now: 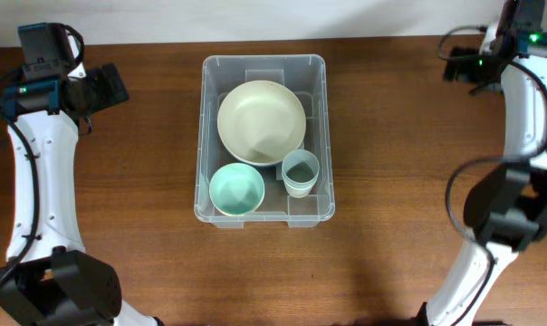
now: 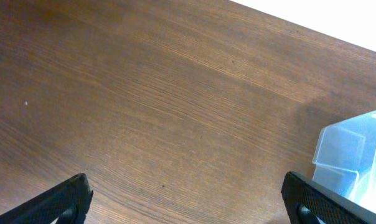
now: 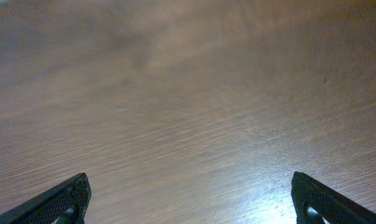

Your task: Pack container

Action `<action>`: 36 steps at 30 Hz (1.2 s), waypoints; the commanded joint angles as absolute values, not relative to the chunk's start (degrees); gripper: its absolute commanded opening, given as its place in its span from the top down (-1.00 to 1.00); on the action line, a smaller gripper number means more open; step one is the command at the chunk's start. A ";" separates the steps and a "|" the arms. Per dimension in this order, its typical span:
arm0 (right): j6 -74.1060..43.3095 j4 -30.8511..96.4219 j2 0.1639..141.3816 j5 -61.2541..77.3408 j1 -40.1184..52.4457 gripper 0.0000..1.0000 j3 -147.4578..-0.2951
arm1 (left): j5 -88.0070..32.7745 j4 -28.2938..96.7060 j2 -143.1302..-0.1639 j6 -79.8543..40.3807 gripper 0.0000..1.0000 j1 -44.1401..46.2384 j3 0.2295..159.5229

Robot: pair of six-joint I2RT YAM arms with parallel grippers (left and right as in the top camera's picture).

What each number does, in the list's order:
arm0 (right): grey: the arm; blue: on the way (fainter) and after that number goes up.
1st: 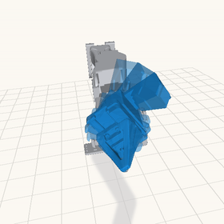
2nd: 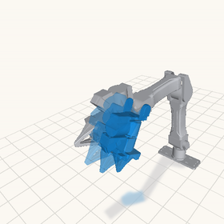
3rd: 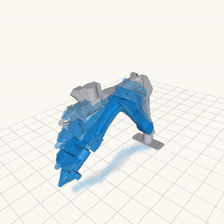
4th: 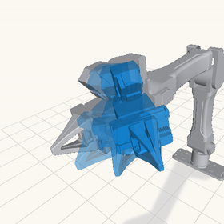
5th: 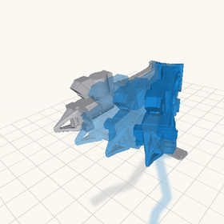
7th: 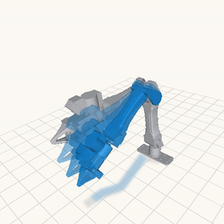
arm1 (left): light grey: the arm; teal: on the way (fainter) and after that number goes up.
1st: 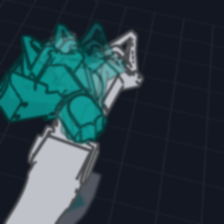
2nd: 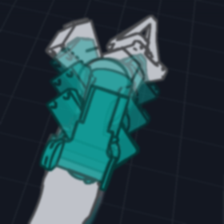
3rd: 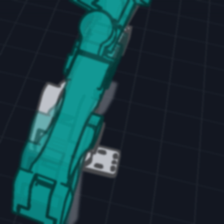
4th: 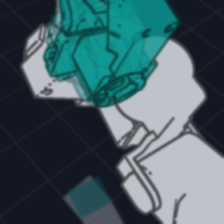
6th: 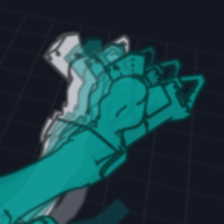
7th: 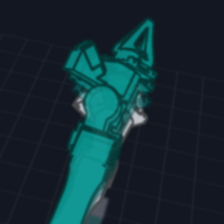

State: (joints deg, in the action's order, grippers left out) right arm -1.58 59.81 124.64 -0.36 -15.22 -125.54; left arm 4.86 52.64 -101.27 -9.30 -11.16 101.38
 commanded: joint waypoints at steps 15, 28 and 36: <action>2.92 62.61 57.23 -2.87 9.10 -0.97 -126.52 | 4.25 52.58 -101.58 -9.61 -0.99 -11.14 102.67; 4.60 54.83 27.79 -2.17 7.22 -0.98 -90.15 | 4.25 52.58 -101.58 -9.61 -0.99 -11.14 102.67; 11.51 11.62 16.38 -2.15 7.09 -0.98 -39.38 | 4.25 52.58 -101.58 -9.61 -0.99 -11.14 102.67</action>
